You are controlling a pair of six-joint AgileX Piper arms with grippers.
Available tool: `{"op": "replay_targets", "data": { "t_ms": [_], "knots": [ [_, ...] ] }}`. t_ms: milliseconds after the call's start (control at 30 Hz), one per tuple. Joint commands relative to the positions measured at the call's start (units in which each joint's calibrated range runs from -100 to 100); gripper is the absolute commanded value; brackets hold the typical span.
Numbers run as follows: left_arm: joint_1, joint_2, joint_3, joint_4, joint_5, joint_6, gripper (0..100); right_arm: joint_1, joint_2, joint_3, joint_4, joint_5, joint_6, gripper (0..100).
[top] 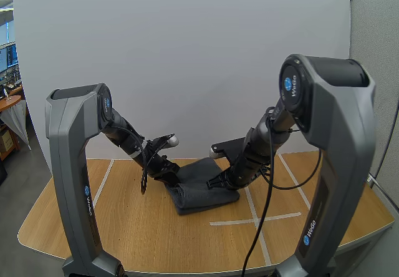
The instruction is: Fold the towel
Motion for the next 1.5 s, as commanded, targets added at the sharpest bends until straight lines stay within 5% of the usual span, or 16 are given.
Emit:
{"op": "replay_targets", "data": {
  "t_ms": [0, 367, 600, 1033, 1467],
  "knots": [
    [-0.03, -4.9, 10.2, 2.5, -1.7, 3.9, 0, -0.1, -9.3, 7.7, -1.1, 7.1, -2.0, 0],
    [-0.03, -17.6, 19.9, 2.3, -0.7, 4.6, 0, -0.1, -23.2, 18.9, -1.1, 13.9, -3.2, 0],
    [-0.03, -26.5, 20.1, -3.6, 7.3, 4.9, 0, -0.1, -34.6, 15.8, -0.4, 14.9, -3.2, 0],
    [-0.03, -36.7, 24.0, -0.4, 7.7, 2.7, 0, -0.6, -22.5, 4.0, 2.8, 8.6, -3.2, 0],
    [-0.18, -36.6, 35.3, -2.5, 6.1, 11.9, 0, -5.9, -22.2, -1.3, 3.6, 18.1, -3.2, 0]
  ]
}}
